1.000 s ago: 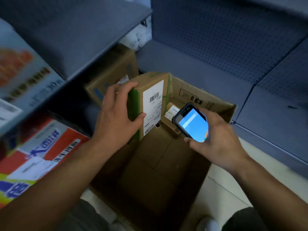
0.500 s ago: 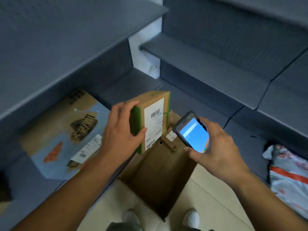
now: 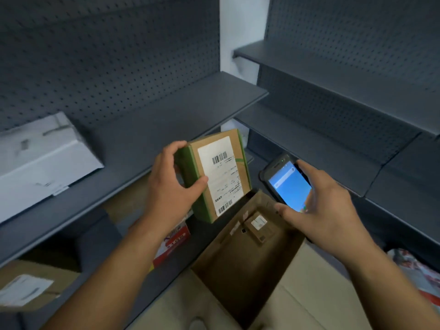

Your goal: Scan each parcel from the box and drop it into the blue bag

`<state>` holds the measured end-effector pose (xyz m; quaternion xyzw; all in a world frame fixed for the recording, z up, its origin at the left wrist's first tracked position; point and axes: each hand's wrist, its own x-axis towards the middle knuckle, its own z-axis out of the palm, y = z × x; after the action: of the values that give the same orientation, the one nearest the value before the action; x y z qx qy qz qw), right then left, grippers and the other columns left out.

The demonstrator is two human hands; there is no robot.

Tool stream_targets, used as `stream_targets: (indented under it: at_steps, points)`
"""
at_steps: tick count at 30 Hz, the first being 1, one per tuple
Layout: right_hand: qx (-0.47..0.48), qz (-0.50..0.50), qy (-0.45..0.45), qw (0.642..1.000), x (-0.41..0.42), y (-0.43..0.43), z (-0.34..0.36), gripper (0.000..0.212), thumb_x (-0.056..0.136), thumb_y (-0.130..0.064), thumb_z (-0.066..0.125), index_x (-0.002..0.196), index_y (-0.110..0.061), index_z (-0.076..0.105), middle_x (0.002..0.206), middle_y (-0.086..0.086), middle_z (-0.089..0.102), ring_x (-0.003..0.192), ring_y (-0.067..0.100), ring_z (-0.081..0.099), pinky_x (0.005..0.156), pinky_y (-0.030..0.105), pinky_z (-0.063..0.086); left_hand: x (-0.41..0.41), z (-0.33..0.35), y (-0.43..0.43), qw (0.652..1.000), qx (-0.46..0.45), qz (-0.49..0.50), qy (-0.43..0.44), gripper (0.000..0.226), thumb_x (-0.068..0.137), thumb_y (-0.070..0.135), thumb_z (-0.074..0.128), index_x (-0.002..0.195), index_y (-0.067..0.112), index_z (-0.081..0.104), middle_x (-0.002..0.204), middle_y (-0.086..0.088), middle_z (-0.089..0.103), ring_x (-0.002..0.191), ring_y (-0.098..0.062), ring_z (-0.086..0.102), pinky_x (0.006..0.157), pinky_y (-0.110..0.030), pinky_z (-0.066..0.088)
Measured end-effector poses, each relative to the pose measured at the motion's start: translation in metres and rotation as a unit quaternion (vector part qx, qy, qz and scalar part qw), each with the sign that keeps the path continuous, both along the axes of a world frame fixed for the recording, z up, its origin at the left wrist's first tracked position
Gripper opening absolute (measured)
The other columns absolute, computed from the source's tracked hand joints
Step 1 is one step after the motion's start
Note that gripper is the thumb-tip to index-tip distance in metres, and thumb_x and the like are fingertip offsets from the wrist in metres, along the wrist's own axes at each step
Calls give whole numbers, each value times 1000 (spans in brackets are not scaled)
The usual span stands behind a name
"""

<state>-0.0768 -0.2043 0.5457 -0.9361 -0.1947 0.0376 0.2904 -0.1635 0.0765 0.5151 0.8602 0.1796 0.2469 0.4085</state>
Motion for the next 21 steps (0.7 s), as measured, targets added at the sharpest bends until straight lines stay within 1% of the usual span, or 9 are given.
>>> stream_targets:
  at_steps: [2, 4, 6, 8, 10, 12, 14, 18, 21]
  points:
    - [16, 27, 14, 999, -11, 10, 0, 102, 66, -60, 79, 148, -46, 20, 135, -15, 46, 111, 13, 53, 89, 36, 51, -29, 7, 5, 999, 7, 34, -1, 80, 78, 29, 87, 136, 51, 37, 139, 17, 50, 123, -2, 50, 80, -12, 39]
    - [25, 63, 24, 997, -19, 24, 0, 102, 65, -62, 78, 147, -48, 19, 130, -18, 47, 103, 10, 54, 85, 35, 55, -62, 15, 9, 997, 0, 80, -13, 80, 76, 31, 88, 134, 55, 37, 134, 26, 51, 119, 5, 51, 83, -15, 39]
    - [13, 114, 33, 993, -25, 41, -1, 102, 66, -61, 78, 149, -46, 20, 131, -17, 48, 103, 10, 55, 85, 35, 56, -100, 22, 9, 991, -13, 134, -29, 79, 75, 32, 88, 130, 58, 38, 129, 34, 50, 118, 13, 48, 90, -24, 43]
    - [8, 175, 39, 984, -34, 58, -2, 101, 68, -60, 78, 150, -43, 22, 130, -13, 50, 106, 12, 55, 87, 37, 55, -141, 28, 3, 980, -17, 193, -39, 77, 75, 30, 88, 128, 57, 40, 130, 31, 52, 119, 8, 51, 94, -31, 48]
    - [16, 240, 42, 970, -50, 72, -1, 100, 68, -61, 77, 150, -40, 24, 124, -8, 55, 105, 15, 56, 84, 36, 54, -183, 30, -9, 966, -18, 256, -39, 75, 76, 28, 88, 131, 50, 42, 132, 21, 55, 121, -5, 55, 99, -38, 51]
    - [22, 306, 33, 951, -70, 82, 1, 100, 67, -63, 75, 150, -38, 26, 116, -7, 57, 101, 15, 56, 77, 27, 50, -226, 30, -27, 947, -7, 319, -41, 73, 75, 29, 88, 131, 44, 43, 132, 16, 56, 118, -9, 57, 97, -31, 51]
    - [23, 368, 22, 929, -94, 90, 5, 99, 65, -65, 72, 149, -38, 29, 113, -10, 55, 95, 11, 55, 69, 19, 43, -270, 30, -52, 925, -1, 378, -43, 73, 74, 31, 88, 130, 46, 42, 133, 16, 56, 116, -7, 58, 92, -24, 49]
    - [19, 474, 27, 880, -163, 103, 15, 101, 60, -70, 72, 148, -36, 33, 120, -8, 55, 96, 13, 54, 72, 25, 42, -364, 35, -113, 876, 3, 478, -63, 75, 73, 37, 84, 126, 60, 36, 134, 19, 52, 115, 2, 56, 84, -13, 49]
    - [33, 553, 15, 833, -236, 108, 24, 98, 61, -64, 75, 146, -35, 37, 120, -11, 52, 95, 7, 47, 72, 24, 38, -443, 39, -159, 830, 17, 554, -58, 74, 73, 41, 81, 122, 66, 32, 130, 28, 49, 111, 3, 55, 79, -16, 52]
